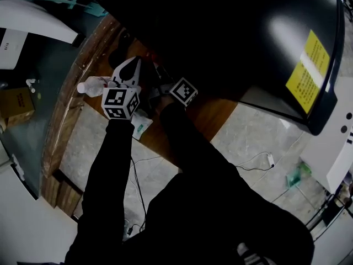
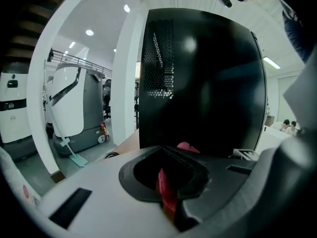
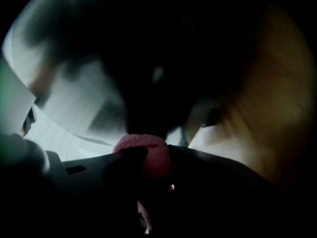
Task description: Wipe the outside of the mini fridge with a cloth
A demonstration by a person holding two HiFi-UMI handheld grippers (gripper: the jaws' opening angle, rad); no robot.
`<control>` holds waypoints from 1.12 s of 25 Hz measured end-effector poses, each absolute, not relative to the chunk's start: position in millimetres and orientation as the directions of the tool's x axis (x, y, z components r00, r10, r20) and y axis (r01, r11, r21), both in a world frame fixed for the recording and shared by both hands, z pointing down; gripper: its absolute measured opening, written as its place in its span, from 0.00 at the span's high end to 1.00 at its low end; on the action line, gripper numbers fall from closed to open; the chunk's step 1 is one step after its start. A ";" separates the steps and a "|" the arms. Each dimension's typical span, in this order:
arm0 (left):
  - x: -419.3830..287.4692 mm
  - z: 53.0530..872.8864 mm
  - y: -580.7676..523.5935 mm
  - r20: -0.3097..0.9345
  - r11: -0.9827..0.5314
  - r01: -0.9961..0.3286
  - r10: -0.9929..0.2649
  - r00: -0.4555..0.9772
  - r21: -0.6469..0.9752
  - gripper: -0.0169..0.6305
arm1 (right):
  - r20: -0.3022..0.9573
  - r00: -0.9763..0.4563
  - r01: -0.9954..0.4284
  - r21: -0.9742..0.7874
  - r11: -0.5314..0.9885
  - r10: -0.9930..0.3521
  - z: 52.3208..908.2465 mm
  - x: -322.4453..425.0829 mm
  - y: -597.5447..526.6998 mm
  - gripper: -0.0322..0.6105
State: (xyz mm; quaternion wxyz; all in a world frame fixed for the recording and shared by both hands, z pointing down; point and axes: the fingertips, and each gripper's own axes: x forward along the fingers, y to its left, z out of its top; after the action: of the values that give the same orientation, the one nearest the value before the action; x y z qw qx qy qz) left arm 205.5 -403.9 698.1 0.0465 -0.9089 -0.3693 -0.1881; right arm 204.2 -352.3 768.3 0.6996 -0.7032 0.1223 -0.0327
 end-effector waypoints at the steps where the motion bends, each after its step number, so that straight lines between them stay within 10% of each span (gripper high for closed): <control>1: 205.9 694.8 -403.7 0.368 -0.730 0.681 0.649 0.666 0.054 0.96 | -0.110 0.972 -0.103 -0.994 0.044 -0.207 775.6 203.7 -352.9 0.76; 9: 180.9 620.3 -406.3 0.248 -0.730 0.681 0.671 0.699 0.054 0.96 | -0.132 0.959 -0.129 -0.991 0.029 -0.252 728.2 180.7 -350.3 0.76; 16: 112.4 527.4 -422.4 0.189 -0.718 0.695 0.687 0.702 0.028 0.96 | -0.280 0.792 -0.459 -0.859 -0.227 -0.542 548.4 92.7 -372.3 0.76; 28: -90.1 403.4 -341.3 0.177 -0.471 0.880 0.872 0.456 0.056 0.96 | -0.095 0.727 -0.649 -0.418 -0.636 -0.680 384.7 -79.8 -277.6 0.76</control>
State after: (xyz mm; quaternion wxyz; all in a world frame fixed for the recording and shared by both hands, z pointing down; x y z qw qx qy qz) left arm -90.1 -341.3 403.4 0.0219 -0.8528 -0.5138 -0.0905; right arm -79.8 -277.6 384.7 0.2167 -0.9037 0.3675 -0.0358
